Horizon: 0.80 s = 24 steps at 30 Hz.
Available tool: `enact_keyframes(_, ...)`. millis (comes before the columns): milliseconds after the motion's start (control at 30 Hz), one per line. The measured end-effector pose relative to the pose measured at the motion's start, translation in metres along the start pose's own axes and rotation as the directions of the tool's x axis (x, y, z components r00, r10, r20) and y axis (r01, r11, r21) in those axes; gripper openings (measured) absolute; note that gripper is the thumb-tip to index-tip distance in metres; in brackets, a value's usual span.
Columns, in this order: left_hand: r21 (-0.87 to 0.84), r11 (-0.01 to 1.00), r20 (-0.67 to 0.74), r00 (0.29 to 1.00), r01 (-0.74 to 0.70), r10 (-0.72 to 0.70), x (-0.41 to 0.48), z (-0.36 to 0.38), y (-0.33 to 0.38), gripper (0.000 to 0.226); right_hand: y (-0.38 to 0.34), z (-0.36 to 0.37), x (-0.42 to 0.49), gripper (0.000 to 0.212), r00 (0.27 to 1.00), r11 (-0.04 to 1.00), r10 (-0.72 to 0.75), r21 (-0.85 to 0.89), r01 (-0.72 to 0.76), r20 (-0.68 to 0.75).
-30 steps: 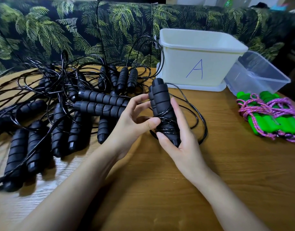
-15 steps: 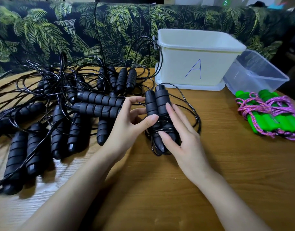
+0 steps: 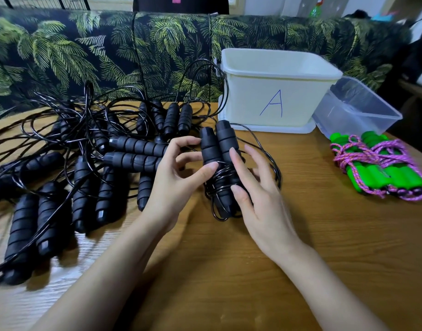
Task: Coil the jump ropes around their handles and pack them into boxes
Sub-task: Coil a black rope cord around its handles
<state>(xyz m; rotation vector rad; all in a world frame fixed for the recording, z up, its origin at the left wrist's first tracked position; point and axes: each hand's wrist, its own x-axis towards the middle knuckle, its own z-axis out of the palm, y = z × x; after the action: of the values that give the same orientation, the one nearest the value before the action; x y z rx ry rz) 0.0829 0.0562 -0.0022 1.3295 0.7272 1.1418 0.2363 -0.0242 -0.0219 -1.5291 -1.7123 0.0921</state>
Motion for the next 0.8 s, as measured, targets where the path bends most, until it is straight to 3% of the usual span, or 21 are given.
enact_keyframes(100, 0.021, 0.999, -0.018, 1.0, -0.025, 0.026, 0.001, 0.003, 0.006, 0.049, -0.004, -0.003, 0.005, 0.061, 0.999, 0.993, -0.037, -0.113, 0.038, 0.007)
enact_keyframes(267, 0.076, 0.994, 0.044, 0.996, -0.077, 0.074, 0.013, 0.002, 0.024, 0.049, -0.01, -0.017, 0.019, 0.056, 1.0, 0.992, -0.02, -0.124, 0.021, 0.011)
enact_keyframes(400, 0.141, 0.982, 0.156, 0.982, -0.126, 0.104, 0.023, -0.001, 0.036, 0.061, -0.016, -0.02, 0.03, 0.087, 0.999, 0.969, 0.035, -0.242, -0.037, -0.016)
enact_keyframes(467, 0.158, 0.979, 0.181, 0.978, -0.13, 0.101, 0.024, -0.001, 0.035, 0.066, -0.016, -0.016, 0.031, 0.091, 0.998, 0.96, 0.05, -0.275, -0.055, -0.024)
enact_keyframes(633, 0.191, 0.976, 0.225, 0.972, -0.105, 0.06, 0.019, -0.007, 0.012, 0.081, -0.006, -0.003, 0.017, 0.095, 0.994, 0.986, 0.1, -0.134, -0.094, 0.038)
enact_keyframes(733, 0.2, 0.974, 0.228, 0.972, -0.111, 0.064, 0.019, -0.012, 0.003, 0.076, -0.005, -0.002, 0.015, 0.103, 0.98, 0.989, 0.146, -0.025, -0.144, 0.134)
enact_keyframes(800, 0.192, 0.973, 0.221, 0.972, -0.126, 0.082, 0.02, -0.012, 0.004, 0.072, -0.006, -0.004, 0.016, 0.099, 0.984, 0.991, 0.13, 0.019, -0.134, 0.125)
